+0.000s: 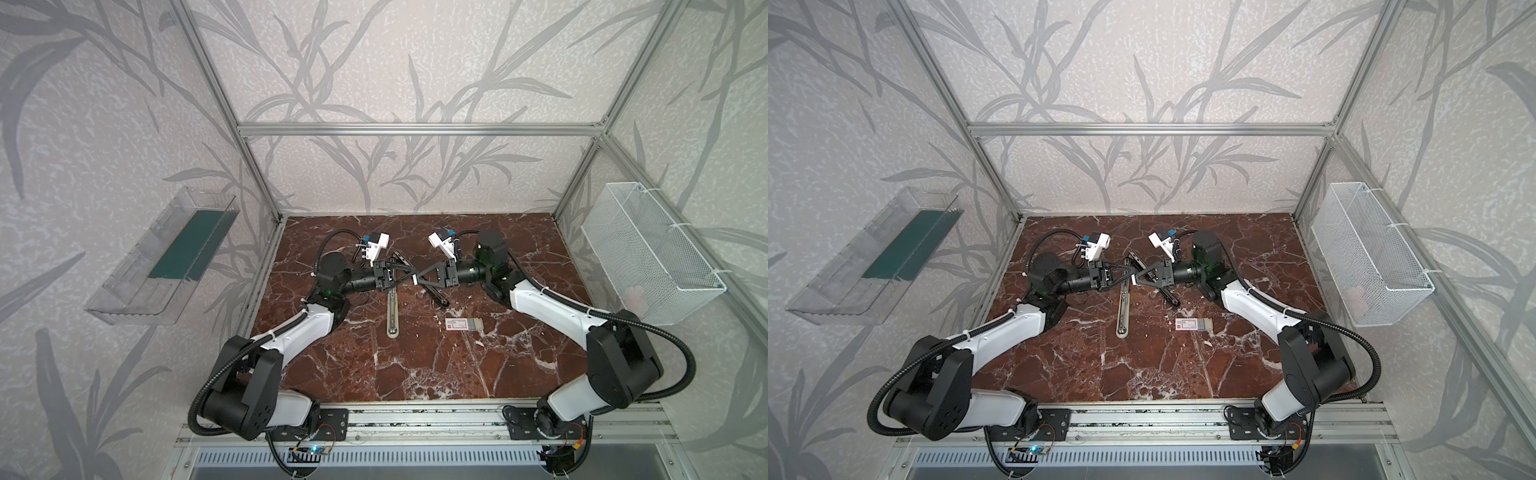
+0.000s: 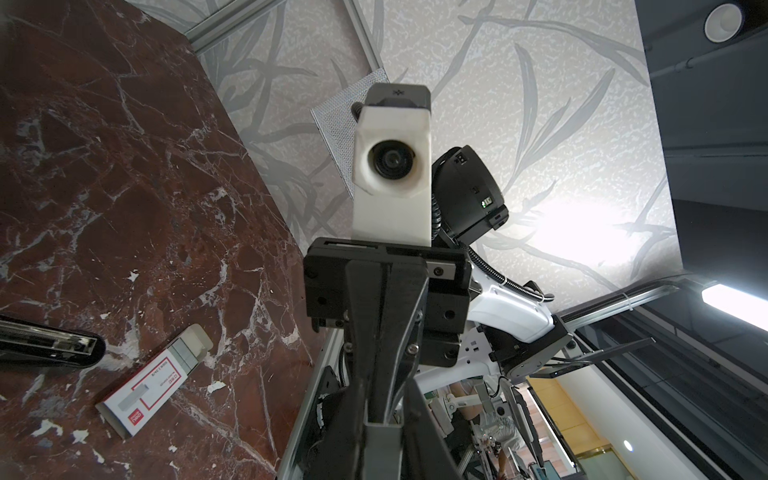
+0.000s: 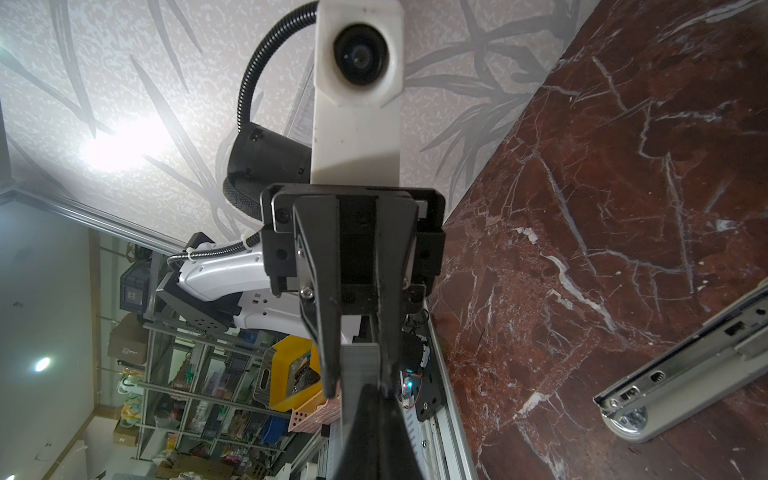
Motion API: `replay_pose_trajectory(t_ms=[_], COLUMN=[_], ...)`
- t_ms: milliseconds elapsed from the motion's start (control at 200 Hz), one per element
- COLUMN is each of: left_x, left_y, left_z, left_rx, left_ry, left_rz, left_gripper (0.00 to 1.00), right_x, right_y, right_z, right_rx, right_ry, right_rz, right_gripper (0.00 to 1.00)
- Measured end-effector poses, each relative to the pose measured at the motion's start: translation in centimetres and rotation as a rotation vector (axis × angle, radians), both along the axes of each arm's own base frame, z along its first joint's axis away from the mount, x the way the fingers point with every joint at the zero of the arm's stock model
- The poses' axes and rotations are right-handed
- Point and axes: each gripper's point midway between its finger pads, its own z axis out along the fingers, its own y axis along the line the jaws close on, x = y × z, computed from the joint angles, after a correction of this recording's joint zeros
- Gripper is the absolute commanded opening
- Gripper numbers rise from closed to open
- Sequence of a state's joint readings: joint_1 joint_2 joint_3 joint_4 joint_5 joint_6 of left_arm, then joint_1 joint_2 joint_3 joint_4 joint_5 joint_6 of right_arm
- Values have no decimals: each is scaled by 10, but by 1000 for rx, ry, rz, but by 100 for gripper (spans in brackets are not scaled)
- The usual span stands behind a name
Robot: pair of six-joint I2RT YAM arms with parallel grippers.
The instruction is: Load the staples into the stapler
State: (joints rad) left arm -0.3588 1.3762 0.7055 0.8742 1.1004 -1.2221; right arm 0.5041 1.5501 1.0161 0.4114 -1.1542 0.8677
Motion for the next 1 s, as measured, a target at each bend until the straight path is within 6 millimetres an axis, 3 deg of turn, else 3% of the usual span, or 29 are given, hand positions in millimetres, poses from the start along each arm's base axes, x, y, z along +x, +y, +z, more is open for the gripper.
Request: replay_pose_trajectory(t_ms=[240,475,670,830,1000], left_x=[0,1,6,17,33], left_y=[0,0,-1,5,21], left_z=[0,0,-8,-24,-39], left_rx=[-1,2,45,178,365], left_ry=[-1,0,12,37,44], left_rz=[0,2,17,101,239], left_gripper=[11,10,10,11,11], right_x=[0,7,29,44,45], right_y=[0,-5,-24,-50,-71], right_z=[0,0,-3,-22,-52], right_rx=[0,-2,-10,-113,-296], right_ry=[5,18,22,12,-27], right_rz=[1,-24,-115,-245,-347], right_gripper=[0,20,23,22,18])
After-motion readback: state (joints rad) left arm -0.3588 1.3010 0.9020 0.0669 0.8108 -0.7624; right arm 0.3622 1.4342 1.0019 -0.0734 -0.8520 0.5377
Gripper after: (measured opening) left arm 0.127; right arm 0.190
